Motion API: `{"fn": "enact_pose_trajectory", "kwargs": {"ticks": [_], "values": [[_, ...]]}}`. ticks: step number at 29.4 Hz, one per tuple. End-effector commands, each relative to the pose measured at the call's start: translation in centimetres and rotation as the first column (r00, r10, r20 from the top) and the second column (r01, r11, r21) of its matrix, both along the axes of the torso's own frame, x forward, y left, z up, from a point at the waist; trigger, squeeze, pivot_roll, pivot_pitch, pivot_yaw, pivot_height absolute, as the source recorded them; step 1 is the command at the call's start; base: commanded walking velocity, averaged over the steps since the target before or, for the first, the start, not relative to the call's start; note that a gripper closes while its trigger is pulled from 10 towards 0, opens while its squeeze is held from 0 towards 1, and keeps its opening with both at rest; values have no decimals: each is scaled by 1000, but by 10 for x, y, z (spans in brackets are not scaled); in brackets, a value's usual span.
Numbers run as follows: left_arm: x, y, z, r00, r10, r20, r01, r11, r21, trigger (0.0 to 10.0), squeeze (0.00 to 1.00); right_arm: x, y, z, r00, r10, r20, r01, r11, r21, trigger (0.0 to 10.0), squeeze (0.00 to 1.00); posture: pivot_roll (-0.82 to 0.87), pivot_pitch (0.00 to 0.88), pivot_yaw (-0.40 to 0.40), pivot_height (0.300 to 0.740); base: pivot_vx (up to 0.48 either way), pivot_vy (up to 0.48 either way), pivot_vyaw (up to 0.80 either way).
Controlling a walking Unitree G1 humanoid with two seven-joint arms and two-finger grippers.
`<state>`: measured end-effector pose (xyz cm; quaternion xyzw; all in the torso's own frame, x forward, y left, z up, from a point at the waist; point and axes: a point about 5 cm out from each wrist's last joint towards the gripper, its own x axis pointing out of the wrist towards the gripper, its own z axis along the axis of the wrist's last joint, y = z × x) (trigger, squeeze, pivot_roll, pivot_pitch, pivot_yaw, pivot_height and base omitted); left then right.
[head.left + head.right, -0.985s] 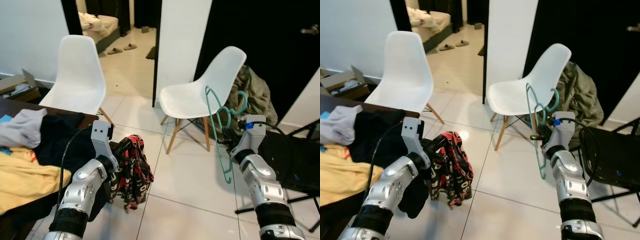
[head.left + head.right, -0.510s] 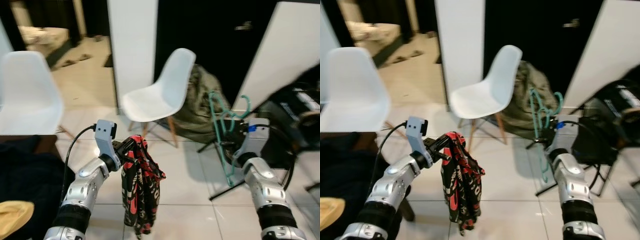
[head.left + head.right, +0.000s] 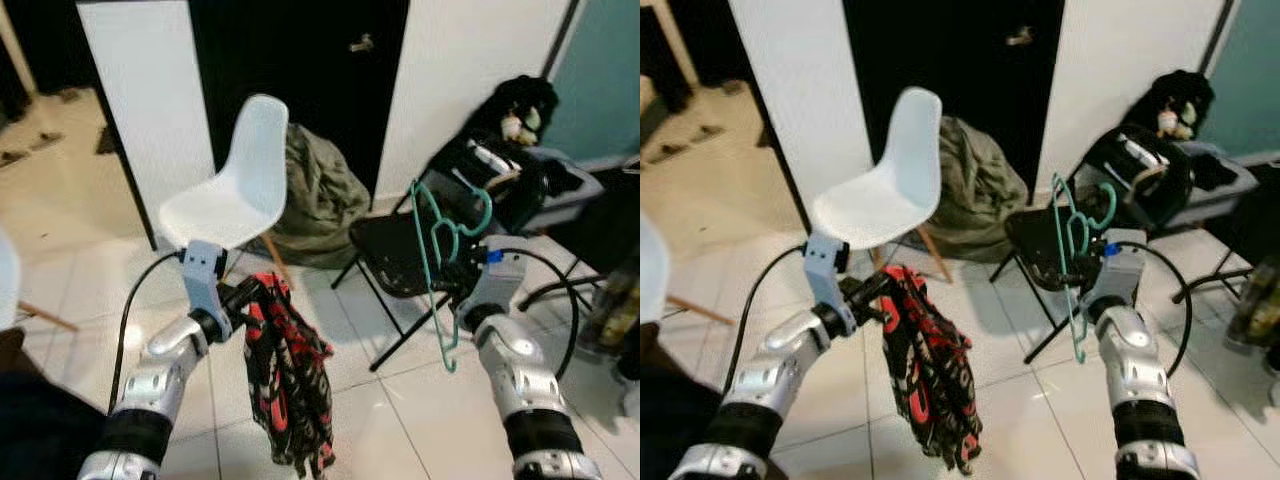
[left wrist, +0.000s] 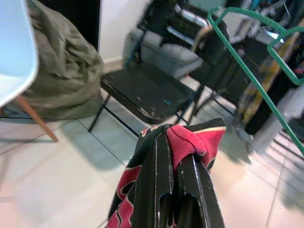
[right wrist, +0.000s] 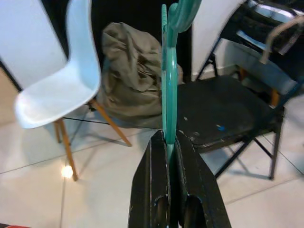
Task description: Hang hanger
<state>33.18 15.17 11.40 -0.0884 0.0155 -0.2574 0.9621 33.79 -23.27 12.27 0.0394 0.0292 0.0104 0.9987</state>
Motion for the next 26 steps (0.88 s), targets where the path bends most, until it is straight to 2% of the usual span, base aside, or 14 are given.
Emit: {"fn": "enact_pose_trajectory", "kwargs": {"ticks": [1, 10, 13, 14, 15, 16, 17, 18, 19, 20, 22, 23, 24, 26], "values": [[2, -8, 5, 999, -31, 31, 30, 999, 19, 10000, 0, 0, -5, 1, 1000, -11, 3, 11, 1000, 8, 10000, 0, -51, 0, 17, 740, 0, 0, -788], [0, -7, 3, 998, -59, 31, 58, 998, 31, 10000, 0, 1, 0, 1, 1000, 0, 11, 0, 1000, 8, 10000, 0, -50, 0, 30, 740, 0, 0, -788], [0, -7, 4, 996, -71, 50, 68, 996, 65, 10000, 0, 1, 1, 1, 1000, 11, 10, -11, 1000, 5, 10000, 0, -50, 0, 28, 740, 0, 0, -788], [1, -7, 18, 980, -106, 167, 73, 978, 198, 10000, 0, -1, 8, 4, 992, 122, 30, -123, 992, 34, 10000, 0, -54, 0, 28, 740, 0, 0, -800], [2, -7, 25, 969, -136, 207, 80, 963, 257, 10000, 0, -2, 10, 6, 983, 180, 44, -182, 983, 36, 10000, 0, -52, 0, 26, 740, 0, 0, 0], [2, -7, 25, 969, -136, 207, 80, 963, 257, 10000, 0, -2, 10, 6, 983, 180, 44, -182, 983, 36, 10000, 0, -52, 0, 26, 740, 0, 0, 0], [4, -5, 35, 955, -166, 246, 84, 945, 315, 10000, 0, -5, 14, 11, 966, 253, 61, -256, 966, 46, 10000, 0, -52, 0, 26, 740, 0, 0, 0], [8, 1, 51, 934, -206, 291, 69, 906, 418, 10000, 0, -9, 16, 19, 935, 343, 86, -348, 937, 44, 10000, 0, -47, 0, 22, 740, 0, 0, 0], [11, 5, 62, 919, -233, 317, 54, 873, 484, 10000, 0, -13, 18, 25, 909, 404, 101, -409, 911, 40, 10000, 0, -47, 0, 22, 740, 0, 0, 0], [11, 5, 62, 919, -233, 317, 54, 873, 484, 10000, 0, -13, 18, 25, 909, 404, 101, -409, 911, 40, 10000, 0, -47, 0, 22, 740, 0, 0, 0], [23, 25, 96, 892, -252, 375, -46, 776, 630, 10000, 0, -26, 22, 51, 810, 565, 158, -571, 821, -8, 10000, 0, -45, 0, 27, 740, 0, 0, 0], [23, 25, 96, 892, -252, 375, -46, 776, 630, 10000, 0, -26, 22, 51, 810, 565, 158, -571, 821, -8, 10000, 0, -45, 0, 27, 740, 0, 0, 0], [26, 30, 105, 886, -252, 389, -77, 748, 660, 10000, 0, -30, 24, 58, 775, 610, 168, -615, 788, -27, 10000, 0, -45, 0, 28, 740, 0, 0, 0], [38, 46, 126, 906, -198, 374, -159, 660, 735, 10000, 0, -42, 31, 71, 680, 719, 141, -711, 695, -111, 10000, 0, -45, 0, 30, 740, 0, 0, 0]]}}
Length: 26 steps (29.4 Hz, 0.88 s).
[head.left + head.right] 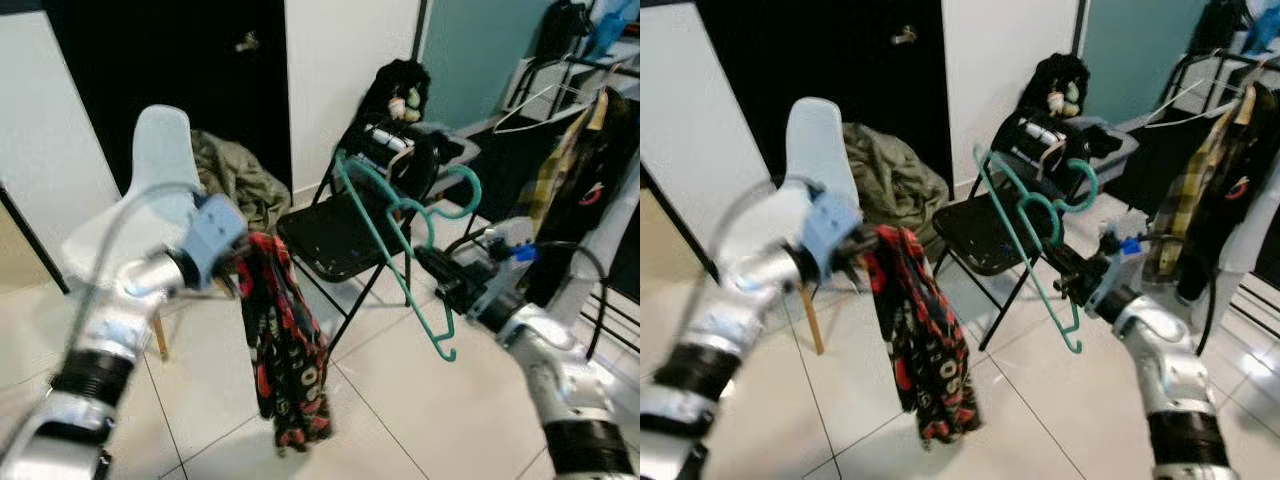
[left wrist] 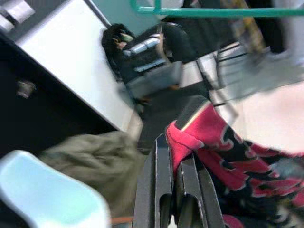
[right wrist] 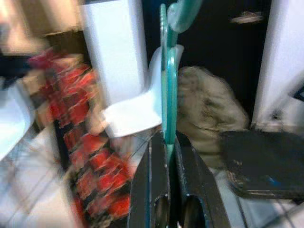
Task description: Hang hanger
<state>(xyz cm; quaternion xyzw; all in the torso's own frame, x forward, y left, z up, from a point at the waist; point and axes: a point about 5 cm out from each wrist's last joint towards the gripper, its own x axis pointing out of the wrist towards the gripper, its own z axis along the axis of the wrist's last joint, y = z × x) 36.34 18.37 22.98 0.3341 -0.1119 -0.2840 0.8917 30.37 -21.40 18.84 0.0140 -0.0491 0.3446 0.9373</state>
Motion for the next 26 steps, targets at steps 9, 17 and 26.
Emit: {"fn": "enact_pose_trajectory", "kwargs": {"ticks": [9, 17, 26], "values": [[12, 19, 39, 996, 83, 13, -84, 989, 125, 10000, 0, -40, 16, 10, 934, 346, -84, -356, 905, -234, 10000, 0, -50, 0, 26, 740, 0, 0, 0], [2, 0, 52, 990, -100, 100, 85, 985, 148, 10000, 0, -48, 2, 15, 924, 351, -149, -381, 874, -302, 10000, 0, -52, 0, 22, 740, 0, 0, 0], [-10, -11, 61, 963, -244, 117, 221, 958, 181, 10000, 0, -43, 0, 21, 935, 325, -144, -356, 862, -361, 10000, 0, -46, 0, 16, 740, 0, 0, 0]]}}
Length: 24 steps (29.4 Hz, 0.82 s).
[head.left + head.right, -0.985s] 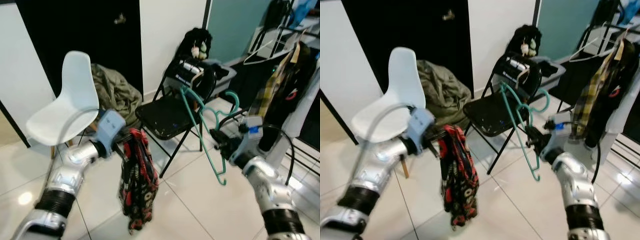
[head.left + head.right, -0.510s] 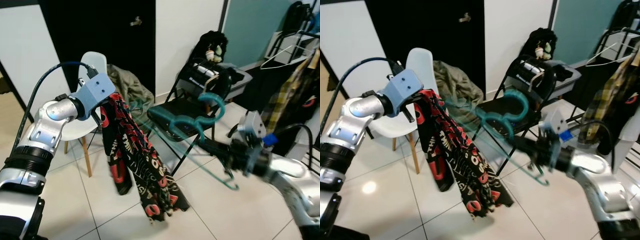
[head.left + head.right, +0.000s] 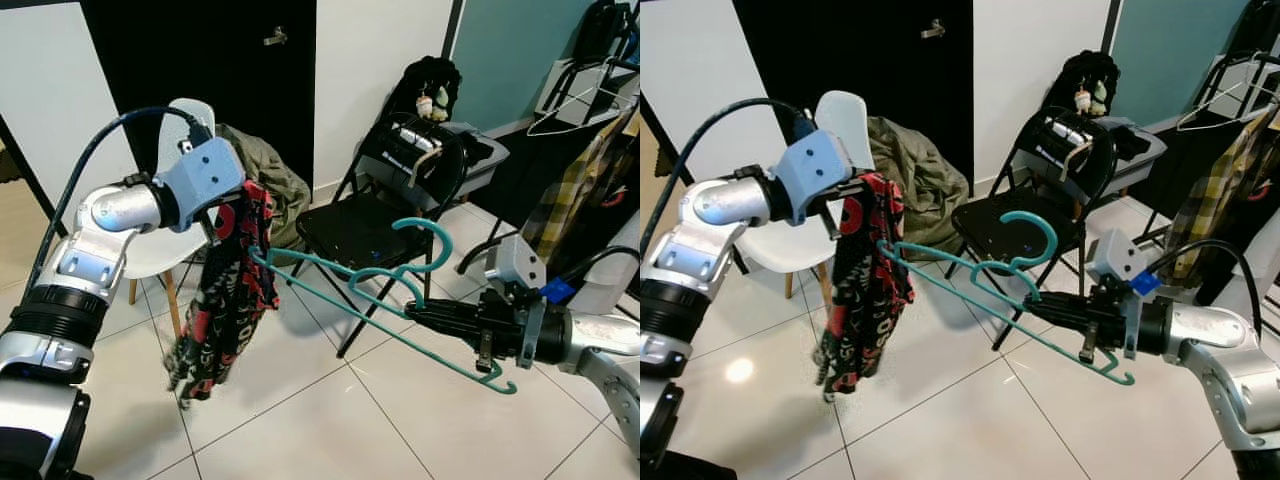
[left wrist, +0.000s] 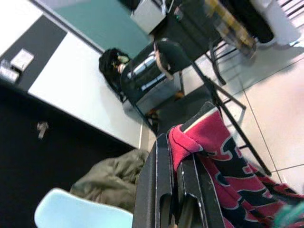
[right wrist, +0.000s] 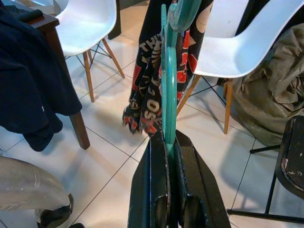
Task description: Hang hanger
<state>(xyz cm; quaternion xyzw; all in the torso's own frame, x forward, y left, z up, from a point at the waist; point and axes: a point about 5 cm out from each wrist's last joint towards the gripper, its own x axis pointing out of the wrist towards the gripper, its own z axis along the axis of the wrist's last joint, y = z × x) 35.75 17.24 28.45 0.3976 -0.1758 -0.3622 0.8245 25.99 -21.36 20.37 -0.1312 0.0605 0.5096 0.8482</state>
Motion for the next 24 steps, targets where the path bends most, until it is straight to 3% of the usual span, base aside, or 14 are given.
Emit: {"fn": "enact_pose_trajectory", "kwargs": {"ticks": [1, 14, 19, 24], "values": [[-5, 1, 6, 999, -31, 26, 30, 999, 28, 10000, 0, 1, 0, 6, 1000, -1, 20, 2, 1000, -25, 10000, 0, -46, 0, 16, 740, 0, 0, 0], [-5, 0, 2, 998, -55, 25, 53, 995, 88, 10000, 0, -7, -3, 26, 998, 29, 53, -29, 1000, 2, 10000, 0, -54, 0, 19, 740, 0, 0, 0], [-5, 1, 0, 998, -54, 20, 52, 994, 96, 10000, 0, -16, -4, 28, 996, 84, 22, -84, 996, 25, 10000, 0, -58, 0, 21, 740, 0, 0, 0], [-5, 0, 0, 998, -60, 22, 57, 994, 96, 10000, 0, -27, -15, 31, 994, 109, -24, -109, 994, -1, 10000, 0, -59, 0, 21, 740, 0, 0, 0]]}}
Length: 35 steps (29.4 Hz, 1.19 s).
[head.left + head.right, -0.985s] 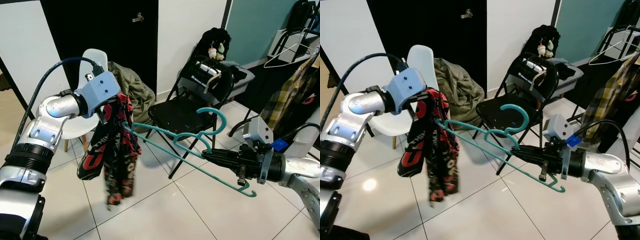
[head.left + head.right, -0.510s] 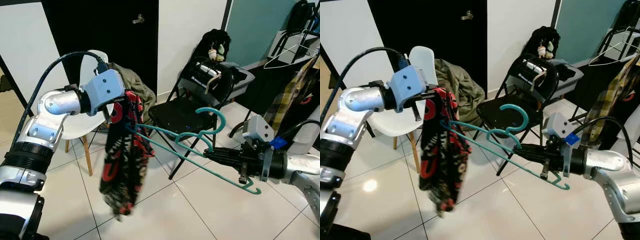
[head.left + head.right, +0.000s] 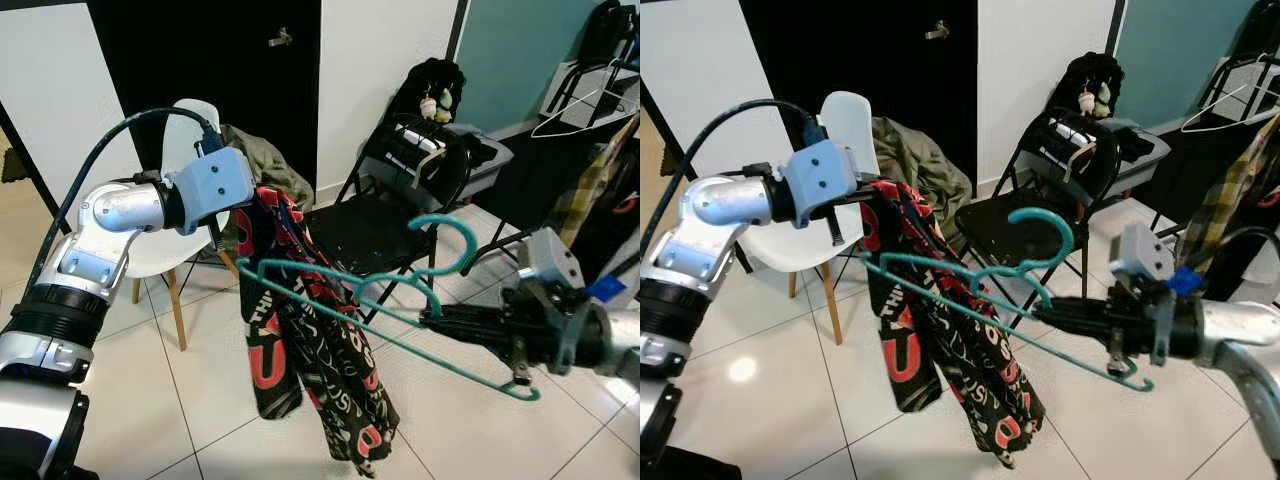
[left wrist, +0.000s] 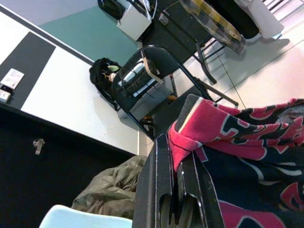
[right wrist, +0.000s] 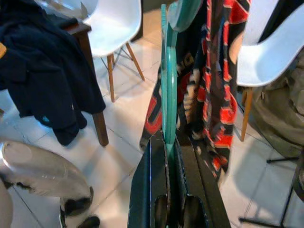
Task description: Hang hanger
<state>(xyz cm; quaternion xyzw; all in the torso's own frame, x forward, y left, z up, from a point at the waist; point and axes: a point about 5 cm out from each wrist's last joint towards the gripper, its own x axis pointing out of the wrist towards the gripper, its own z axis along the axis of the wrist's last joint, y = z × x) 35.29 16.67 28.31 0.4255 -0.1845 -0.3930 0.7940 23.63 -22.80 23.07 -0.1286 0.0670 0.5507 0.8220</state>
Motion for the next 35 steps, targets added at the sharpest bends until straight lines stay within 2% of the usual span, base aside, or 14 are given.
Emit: {"fn": "enact_pose_trajectory", "kwargs": {"ticks": [1, 6, 15, 30, 35], "values": [[-1, 6, 2, 1000, 10, 7, -10, 1000, 20, 10000, 0, -5, -4, 5, 1000, 8, -1, -8, 1000, -6, 10000, 0, -59, 0, 21, 740, 0, 0, 0], [-1, 4, 2, 1000, -7, 8, 6, 1000, 23, 10000, 0, -8, -17, 7, 999, -40, -5, 40, 999, -28, 10000, 0, -55, 0, 19, 740, 0, 0, 0], [-3, 0, -1, 1000, -29, 6, 29, 999, 34, 10000, 0, -10, -29, 15, 997, -82, 9, 82, 996, -35, 10000, 0, -51, 0, 17, 740, 0, 0, 0], [-6, -4, 0, 999, -48, 13, 48, 998, 39, 10000, 0, 2, -33, 16, 985, -159, 67, 162, 986, -47, 10000, 0, -45, 0, 15, 740, 0, 0, 0], [-9, -10, 2, 997, -72, 18, 72, 997, 33, 10000, 0, 5, -27, 15, 986, -151, 65, 154, 988, -32, 10000, 0, -43, 0, 16, 740, 0, 0, 0]]}}
